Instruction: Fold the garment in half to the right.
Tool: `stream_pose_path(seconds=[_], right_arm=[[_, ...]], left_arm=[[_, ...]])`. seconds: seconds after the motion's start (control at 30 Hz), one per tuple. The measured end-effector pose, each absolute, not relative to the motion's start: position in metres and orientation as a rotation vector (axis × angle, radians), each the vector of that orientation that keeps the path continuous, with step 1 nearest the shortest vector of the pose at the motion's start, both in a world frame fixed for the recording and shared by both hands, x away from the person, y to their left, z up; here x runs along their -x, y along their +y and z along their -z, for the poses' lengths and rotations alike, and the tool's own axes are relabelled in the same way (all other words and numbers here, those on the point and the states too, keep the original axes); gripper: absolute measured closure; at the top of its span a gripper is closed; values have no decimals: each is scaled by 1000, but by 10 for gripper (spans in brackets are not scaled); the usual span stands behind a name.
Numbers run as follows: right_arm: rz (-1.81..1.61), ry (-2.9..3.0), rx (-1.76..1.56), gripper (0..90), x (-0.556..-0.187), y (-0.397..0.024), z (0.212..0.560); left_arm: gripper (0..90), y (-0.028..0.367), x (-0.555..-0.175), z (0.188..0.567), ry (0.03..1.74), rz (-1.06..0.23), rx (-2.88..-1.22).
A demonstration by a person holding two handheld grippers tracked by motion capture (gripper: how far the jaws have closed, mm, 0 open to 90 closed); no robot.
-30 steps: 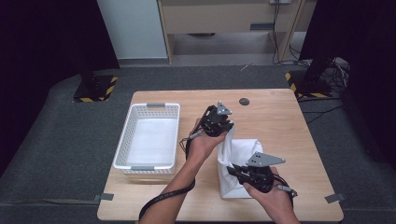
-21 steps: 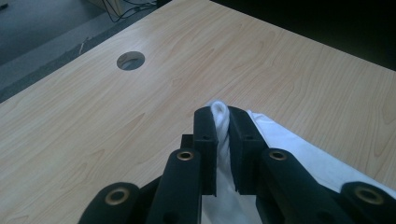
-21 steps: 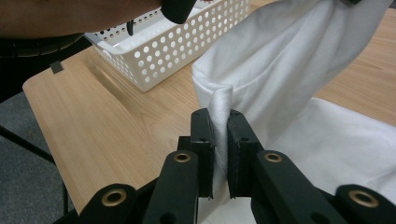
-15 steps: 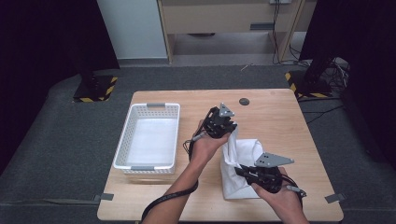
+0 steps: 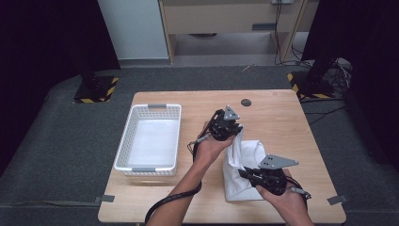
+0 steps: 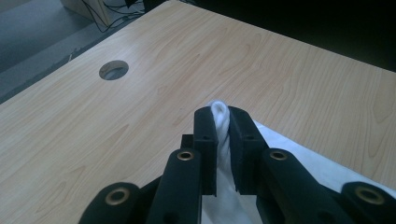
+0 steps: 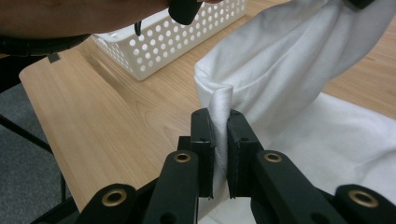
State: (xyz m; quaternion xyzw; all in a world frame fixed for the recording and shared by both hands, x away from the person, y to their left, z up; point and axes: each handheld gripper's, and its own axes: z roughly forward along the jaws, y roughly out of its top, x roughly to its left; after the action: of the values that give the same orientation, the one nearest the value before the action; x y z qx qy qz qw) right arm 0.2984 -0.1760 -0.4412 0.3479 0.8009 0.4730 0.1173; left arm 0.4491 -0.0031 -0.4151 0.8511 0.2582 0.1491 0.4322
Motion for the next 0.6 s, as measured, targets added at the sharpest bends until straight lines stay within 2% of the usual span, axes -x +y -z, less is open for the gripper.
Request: stream_pose_path(seconds=[0.6], right_arm=[[-1376,2339,-1073,832,-302,-190,450]], left_arm=[[832,-15,-456,431,623,-345,-2126]])
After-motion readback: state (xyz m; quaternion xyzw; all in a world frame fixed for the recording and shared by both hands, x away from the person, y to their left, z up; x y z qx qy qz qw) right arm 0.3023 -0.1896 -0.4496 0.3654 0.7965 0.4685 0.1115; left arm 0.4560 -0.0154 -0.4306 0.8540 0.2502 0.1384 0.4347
